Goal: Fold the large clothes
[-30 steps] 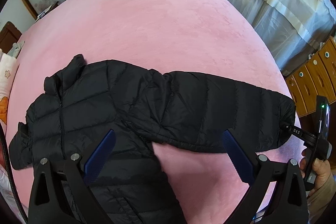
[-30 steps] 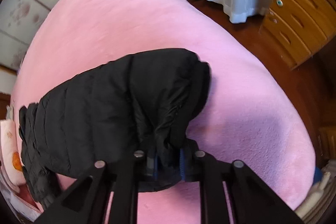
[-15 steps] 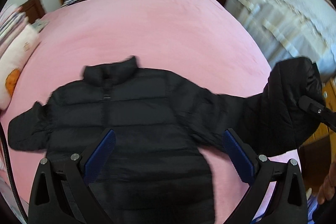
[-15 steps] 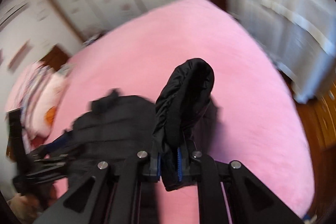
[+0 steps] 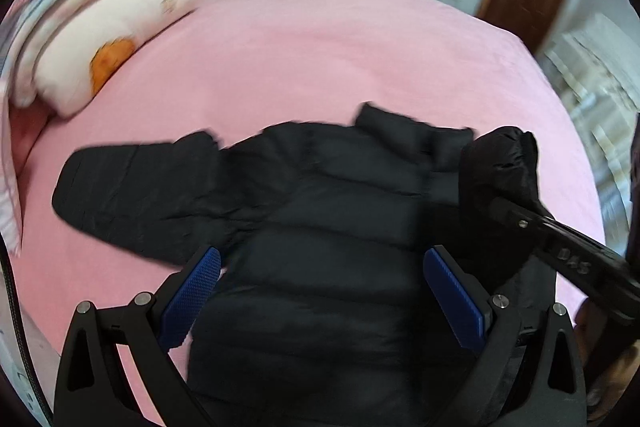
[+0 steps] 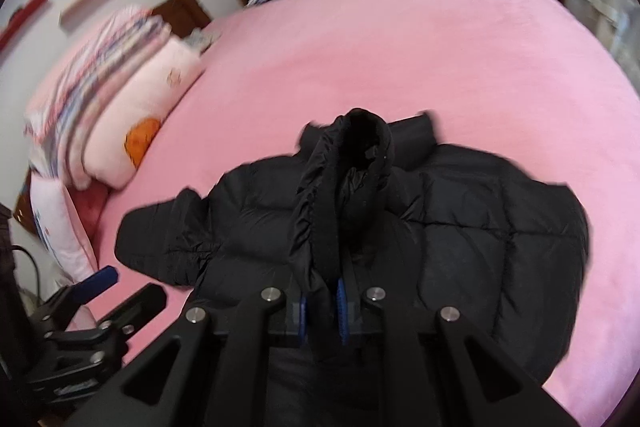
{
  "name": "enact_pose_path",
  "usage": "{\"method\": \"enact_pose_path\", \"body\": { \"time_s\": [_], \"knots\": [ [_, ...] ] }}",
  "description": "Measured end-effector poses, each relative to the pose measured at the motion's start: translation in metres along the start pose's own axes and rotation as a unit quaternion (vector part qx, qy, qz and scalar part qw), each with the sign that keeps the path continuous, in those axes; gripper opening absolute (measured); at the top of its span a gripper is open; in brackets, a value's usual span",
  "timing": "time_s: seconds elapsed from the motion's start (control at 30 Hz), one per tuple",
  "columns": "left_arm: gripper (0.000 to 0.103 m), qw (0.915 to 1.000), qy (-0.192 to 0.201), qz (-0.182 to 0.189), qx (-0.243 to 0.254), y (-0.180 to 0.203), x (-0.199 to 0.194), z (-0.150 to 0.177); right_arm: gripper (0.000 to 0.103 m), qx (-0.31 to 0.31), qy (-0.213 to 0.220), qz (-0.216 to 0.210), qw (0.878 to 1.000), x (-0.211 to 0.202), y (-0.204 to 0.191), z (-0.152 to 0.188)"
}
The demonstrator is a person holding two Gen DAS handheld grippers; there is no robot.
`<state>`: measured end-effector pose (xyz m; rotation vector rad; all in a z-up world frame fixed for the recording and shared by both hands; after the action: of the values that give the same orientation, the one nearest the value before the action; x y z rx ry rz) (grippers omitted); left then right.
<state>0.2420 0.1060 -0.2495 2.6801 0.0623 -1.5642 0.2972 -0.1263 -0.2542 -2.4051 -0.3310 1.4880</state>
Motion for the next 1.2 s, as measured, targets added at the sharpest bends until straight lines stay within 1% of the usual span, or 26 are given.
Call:
{"method": "enact_pose_path", "body": {
  "time_s": [0.03, 0.07, 0.1, 0.13, 0.27, 0.3, 0.37, 0.4, 0.43, 0.47, 0.57, 0.7, 0.8, 0.87, 0.9, 0.97, 1.07, 1.2],
  "knots": [
    [0.101, 0.9999, -0.006, -0.001, -0.009, -0.013, 0.008, 0.004, 0.012, -0.013, -0.005, 0.007, 1.000, 0.017, -0.010, 0.003],
    [0.101, 0.9998, -0.011, -0.001, -0.016, -0.021, 0.015, 0.007, 0.012, -0.020, -0.008, 0.012, 1.000, 0.025, -0.013, 0.008],
    [0.101, 0.9996, -0.019, 0.000, -0.021, -0.027, 0.023, 0.011, 0.015, -0.026, -0.015, 0.022, 0.999, 0.040, -0.018, 0.011],
    [0.101, 0.9993, -0.028, 0.001, -0.026, -0.033, 0.032, 0.014, 0.015, -0.026, -0.022, 0.033, 0.999, 0.055, -0.019, 0.014],
    [0.101, 0.9983, -0.047, 0.008, -0.032, -0.039, 0.055, 0.019, 0.017, -0.012, -0.051, 0.046, 0.998, 0.095, -0.015, 0.027],
    [0.101, 0.9982, -0.048, 0.013, -0.032, -0.038, 0.060, 0.018, 0.022, -0.013, -0.057, 0.049, 0.997, 0.100, -0.014, 0.030],
    [0.101, 0.9980, -0.047, 0.025, -0.033, -0.034, 0.066, 0.016, 0.038, -0.017, -0.069, 0.045, 0.996, 0.105, -0.013, 0.034],
    [0.101, 0.9979, -0.045, 0.032, -0.034, -0.031, 0.068, 0.014, 0.052, -0.018, -0.071, 0.038, 0.997, 0.106, -0.014, 0.035],
    [0.101, 0.9975, -0.043, 0.042, -0.036, -0.028, 0.071, 0.011, 0.062, -0.020, -0.069, 0.033, 0.997, 0.103, -0.015, 0.036],
    [0.101, 0.9972, -0.042, 0.051, -0.037, -0.024, 0.073, 0.008, 0.064, -0.023, -0.067, 0.031, 0.997, 0.100, -0.014, 0.037],
    [0.101, 0.9950, -0.040, 0.082, -0.038, -0.012, 0.085, -0.002, 0.065, -0.040, -0.062, 0.042, 0.996, 0.092, -0.013, 0.038],
    [0.101, 0.9906, -0.040, 0.123, -0.045, 0.001, 0.099, -0.011, 0.065, -0.063, -0.058, 0.061, 0.994, 0.070, -0.002, 0.042],
    [0.101, 0.9866, -0.041, 0.149, -0.052, 0.005, 0.108, -0.012, 0.065, -0.086, -0.060, 0.090, 0.990, 0.053, 0.008, 0.047],
    [0.101, 0.9839, -0.045, 0.162, -0.059, 0.005, 0.114, -0.011, 0.065, -0.100, -0.058, 0.116, 0.987, 0.043, 0.014, 0.050],
    [0.101, 0.9828, -0.047, 0.167, -0.063, 0.005, 0.118, -0.010, 0.065, -0.102, -0.053, 0.135, 0.984, 0.037, 0.020, 0.051],
    [0.101, 0.9805, -0.051, 0.180, -0.061, 0.008, 0.121, -0.009, 0.065, -0.089, -0.043, 0.169, 0.981, 0.029, 0.032, 0.049],
    [0.101, 0.9803, -0.047, 0.187, -0.045, 0.014, 0.124, -0.009, 0.065, -0.039, -0.032, 0.223, 0.973, 0.020, 0.062, 0.047],
    [0.101, 0.9758, -0.056, 0.209, -0.028, 0.027, 0.130, -0.008, 0.065, 0.007, -0.024, 0.274, 0.961, 0.019, 0.097, 0.048]
  ]
}}
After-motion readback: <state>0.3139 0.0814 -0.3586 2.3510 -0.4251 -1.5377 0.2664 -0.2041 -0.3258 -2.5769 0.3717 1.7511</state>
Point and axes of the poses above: each gripper's, at about its wrist camera, not at the fingertips, and x roughly the way its jaws point, y to its right, z to its underside, the point moved 7 cm from there along x, roughly the way its jaws point, and after that the axes turned 10 degrees about x, right-handed, at the moved point
